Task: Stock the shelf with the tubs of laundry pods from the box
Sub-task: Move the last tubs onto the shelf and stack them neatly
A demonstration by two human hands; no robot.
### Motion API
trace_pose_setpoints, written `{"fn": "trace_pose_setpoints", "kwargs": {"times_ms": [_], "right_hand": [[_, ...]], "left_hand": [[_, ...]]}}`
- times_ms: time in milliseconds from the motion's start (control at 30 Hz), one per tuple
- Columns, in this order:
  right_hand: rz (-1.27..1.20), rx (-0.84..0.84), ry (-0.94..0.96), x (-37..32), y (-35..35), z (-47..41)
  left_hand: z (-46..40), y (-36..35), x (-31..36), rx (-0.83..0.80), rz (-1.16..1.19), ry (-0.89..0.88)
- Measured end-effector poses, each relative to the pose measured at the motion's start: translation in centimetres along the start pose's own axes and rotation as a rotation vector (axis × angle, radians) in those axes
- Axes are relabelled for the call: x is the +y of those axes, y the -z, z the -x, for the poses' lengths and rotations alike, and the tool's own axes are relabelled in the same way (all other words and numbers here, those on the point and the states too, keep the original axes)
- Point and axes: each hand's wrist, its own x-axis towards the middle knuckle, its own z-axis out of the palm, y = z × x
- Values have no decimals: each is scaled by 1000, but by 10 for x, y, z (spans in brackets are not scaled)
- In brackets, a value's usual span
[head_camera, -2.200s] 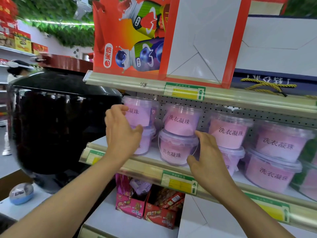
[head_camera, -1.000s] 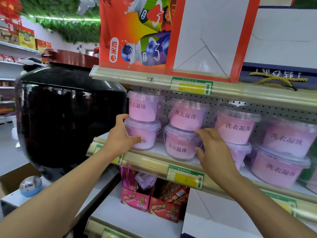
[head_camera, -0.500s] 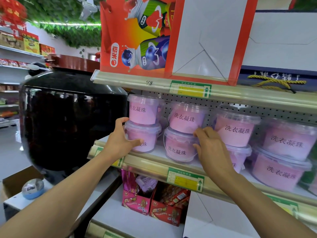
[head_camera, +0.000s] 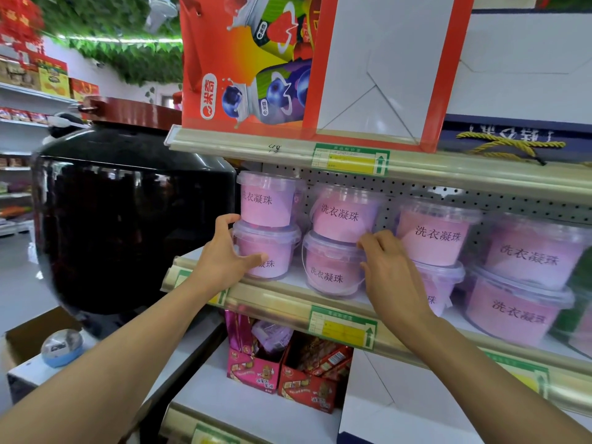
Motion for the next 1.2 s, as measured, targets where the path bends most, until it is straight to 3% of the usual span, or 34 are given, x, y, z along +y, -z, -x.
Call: {"fn": "trace_pose_setpoints", "kwargs": {"times_ms": [100, 200, 333, 467, 767, 1000, 1200], "right_hand": [[-56, -14, -9, 2, 7, 5], [-140, 31, -22, 9, 24, 13], [-115, 92, -42, 33, 55, 30], [-55, 88, -107, 67, 71, 45], [112, 100, -253, 127, 85, 77], [164, 94, -254, 160, 82, 88], [159, 130, -204, 167, 86, 82]], "left_hand": [[2, -2, 2, 5, -41, 19], [10, -6, 7, 112, -138, 26], [33, -16, 23, 251, -280, -167], [52, -39, 44, 170, -297, -431], [69, -114, 84, -21, -358, -809], [59, -155, 109, -38, -459, -814], [52, -167, 115, -34, -376, -775]]}}
